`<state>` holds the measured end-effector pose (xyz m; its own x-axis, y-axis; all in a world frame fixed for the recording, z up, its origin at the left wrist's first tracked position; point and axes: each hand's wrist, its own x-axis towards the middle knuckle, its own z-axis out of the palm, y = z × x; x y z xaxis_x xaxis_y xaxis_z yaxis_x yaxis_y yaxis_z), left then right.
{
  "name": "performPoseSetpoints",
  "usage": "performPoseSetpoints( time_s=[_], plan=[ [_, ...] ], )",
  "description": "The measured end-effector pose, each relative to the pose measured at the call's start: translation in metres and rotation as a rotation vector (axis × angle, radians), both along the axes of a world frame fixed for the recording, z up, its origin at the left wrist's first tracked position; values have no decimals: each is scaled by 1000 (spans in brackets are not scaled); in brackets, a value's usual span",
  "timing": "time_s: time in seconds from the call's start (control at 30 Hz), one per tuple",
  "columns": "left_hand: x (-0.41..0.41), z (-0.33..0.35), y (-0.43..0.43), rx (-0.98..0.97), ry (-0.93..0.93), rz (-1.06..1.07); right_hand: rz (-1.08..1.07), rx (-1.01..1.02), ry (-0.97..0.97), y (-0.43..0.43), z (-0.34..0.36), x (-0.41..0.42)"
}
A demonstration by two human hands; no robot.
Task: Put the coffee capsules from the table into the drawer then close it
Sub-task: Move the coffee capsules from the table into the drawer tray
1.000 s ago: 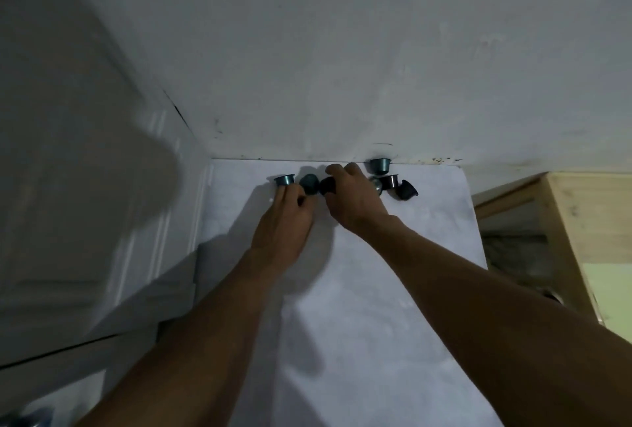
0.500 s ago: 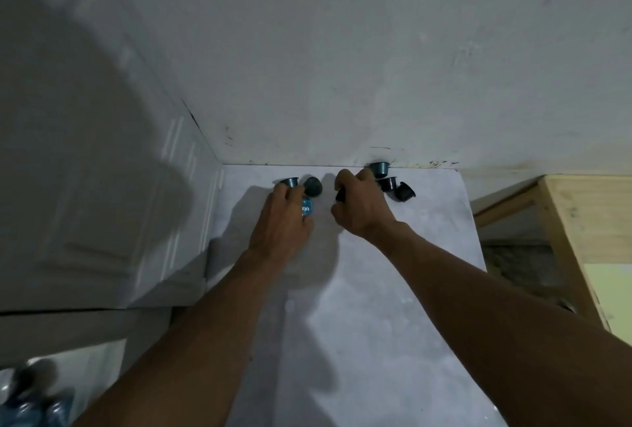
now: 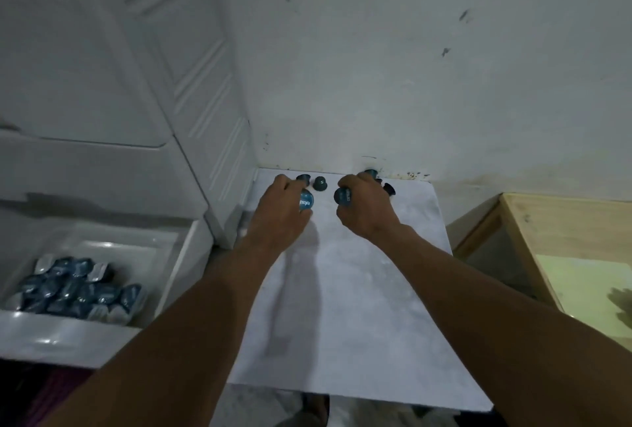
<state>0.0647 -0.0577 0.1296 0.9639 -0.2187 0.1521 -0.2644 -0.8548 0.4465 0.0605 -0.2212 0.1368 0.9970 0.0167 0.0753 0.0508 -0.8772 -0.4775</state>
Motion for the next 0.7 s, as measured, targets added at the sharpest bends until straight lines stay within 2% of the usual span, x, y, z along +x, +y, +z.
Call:
performPoseSetpoints(
  time_s=[0.33,0.5,0.7],
  plan=[
    [-127,40,100,17,-54,183,212,29,-55,95,36,-96],
    [-157,50,167,71,-84,255,259,45,-71,167,47,-121],
    [-176,57,263,86,-102,231,254,51,-113,262,51,-134]
  ],
)
